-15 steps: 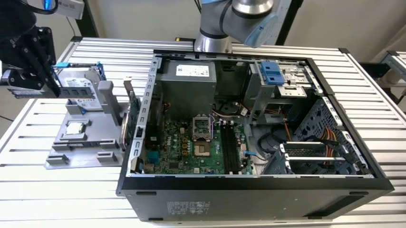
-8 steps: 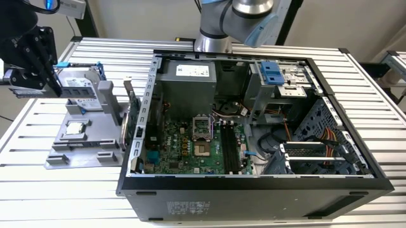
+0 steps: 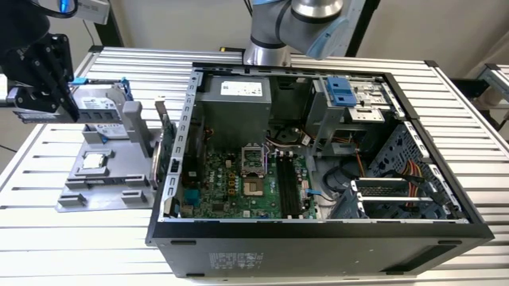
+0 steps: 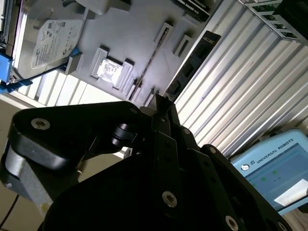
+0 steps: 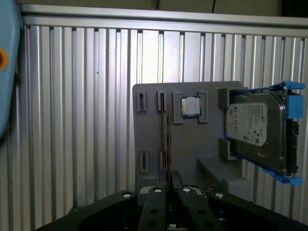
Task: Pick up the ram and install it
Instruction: 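Pick up the ram and move it above insertion slot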
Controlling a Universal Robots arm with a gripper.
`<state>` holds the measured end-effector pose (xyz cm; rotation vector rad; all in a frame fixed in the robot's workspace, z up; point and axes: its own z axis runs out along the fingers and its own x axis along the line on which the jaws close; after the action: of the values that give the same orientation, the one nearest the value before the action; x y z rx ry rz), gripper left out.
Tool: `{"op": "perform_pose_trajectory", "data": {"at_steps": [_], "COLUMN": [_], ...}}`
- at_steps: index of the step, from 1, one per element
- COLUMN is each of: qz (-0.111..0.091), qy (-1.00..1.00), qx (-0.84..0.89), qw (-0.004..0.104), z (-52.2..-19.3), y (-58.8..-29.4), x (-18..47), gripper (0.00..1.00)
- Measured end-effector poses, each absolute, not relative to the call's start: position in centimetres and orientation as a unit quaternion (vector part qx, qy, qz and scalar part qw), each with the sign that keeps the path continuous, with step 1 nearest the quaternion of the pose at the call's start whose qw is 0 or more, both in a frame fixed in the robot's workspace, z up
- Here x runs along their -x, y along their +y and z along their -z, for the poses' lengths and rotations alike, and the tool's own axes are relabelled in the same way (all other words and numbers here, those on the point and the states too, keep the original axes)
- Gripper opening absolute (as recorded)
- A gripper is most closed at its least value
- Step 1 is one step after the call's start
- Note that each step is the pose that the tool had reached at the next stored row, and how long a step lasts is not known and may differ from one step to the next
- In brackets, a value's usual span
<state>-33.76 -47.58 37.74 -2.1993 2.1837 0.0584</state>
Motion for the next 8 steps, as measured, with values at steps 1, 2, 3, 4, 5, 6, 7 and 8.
{"op": "perform_pose_trajectory", "data": {"at_steps": [1,2,3,4,5,6,7,8], "qz": [-0.019,-0.019,-0.019,-0.019,-0.019,-0.019,-0.019,-0.019], "qy": [0.704,0.704,0.704,0.704,0.704,0.704,0.704,0.704], "qx": [0.709,0.709,0.709,0.709,0.709,0.709,0.709,0.709], "qw": [0.021,0.021,0.021,0.021,0.021,0.021,0.021,0.021], "z": [-37.74,-37.74,-37.74,-37.74,-37.74,-37.73,-37.73,-37.74], "y": [-47.58,-47.58,-47.58,-47.58,-47.58,-47.58,-47.58,-47.58], "x": [33.74,33.72,33.69,33.67,33.65,33.63,33.61,33.59], "gripper": [0.00,0.00,0.00,0.00,0.00,0.00,0.00,0.00]}}
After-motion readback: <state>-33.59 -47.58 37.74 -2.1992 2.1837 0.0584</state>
